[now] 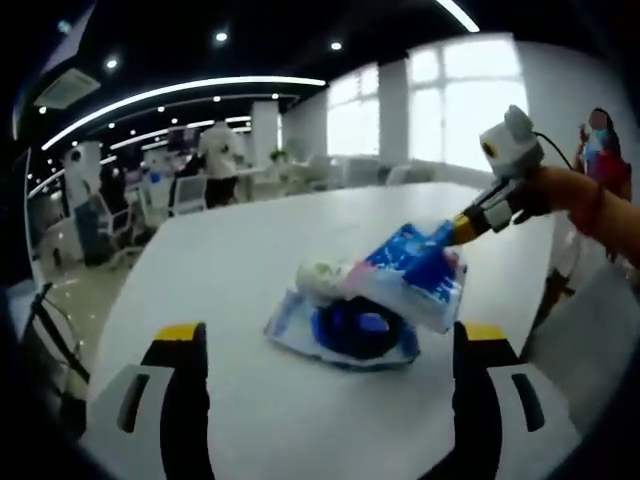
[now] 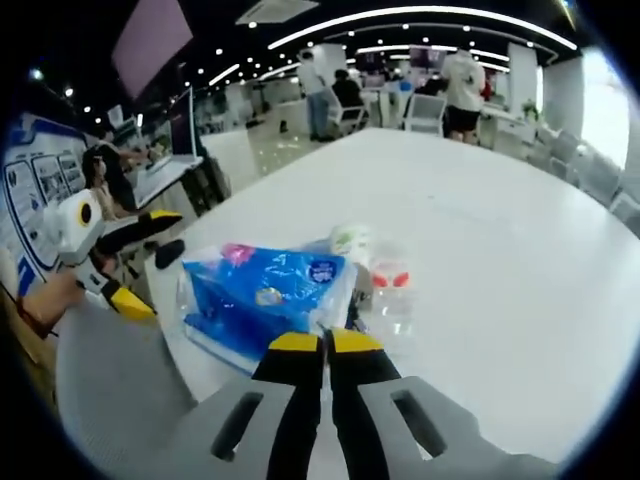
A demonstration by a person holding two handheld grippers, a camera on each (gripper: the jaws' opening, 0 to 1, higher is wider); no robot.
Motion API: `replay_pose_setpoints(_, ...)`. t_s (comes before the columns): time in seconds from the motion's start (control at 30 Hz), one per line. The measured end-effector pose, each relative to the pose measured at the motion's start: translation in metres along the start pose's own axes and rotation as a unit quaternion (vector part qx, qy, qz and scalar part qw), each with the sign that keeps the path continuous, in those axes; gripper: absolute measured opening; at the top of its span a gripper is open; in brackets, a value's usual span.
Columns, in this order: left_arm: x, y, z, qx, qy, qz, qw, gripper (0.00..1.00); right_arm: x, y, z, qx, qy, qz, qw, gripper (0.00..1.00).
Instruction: Arrange the tabletop items into an orderly group along one side of the table until the central work area is clear of visible clutter.
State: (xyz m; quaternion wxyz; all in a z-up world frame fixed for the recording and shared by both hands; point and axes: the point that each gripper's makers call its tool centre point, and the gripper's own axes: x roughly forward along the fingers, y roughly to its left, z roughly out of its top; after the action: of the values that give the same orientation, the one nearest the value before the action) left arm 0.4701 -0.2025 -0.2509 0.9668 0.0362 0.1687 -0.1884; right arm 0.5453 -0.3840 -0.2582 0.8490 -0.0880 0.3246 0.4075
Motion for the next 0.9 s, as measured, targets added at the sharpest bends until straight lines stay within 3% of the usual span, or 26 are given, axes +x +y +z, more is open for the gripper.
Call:
replay_pose_setpoints(0.47,0.004,0.004,-0.015,-0.031,0.028,0.0,0.9991,0.99,0.002,-0.053,0.015,0.005,0.006,-0.037,0.9993,0.02)
replay_pose_setpoints(0.9,0.004,0.011,-0.023,-0.027,0.048,0.013,0.9984,0.99,0.019,-0.093,0.028,0.013,0.0,-0.045,0.9989,0.02)
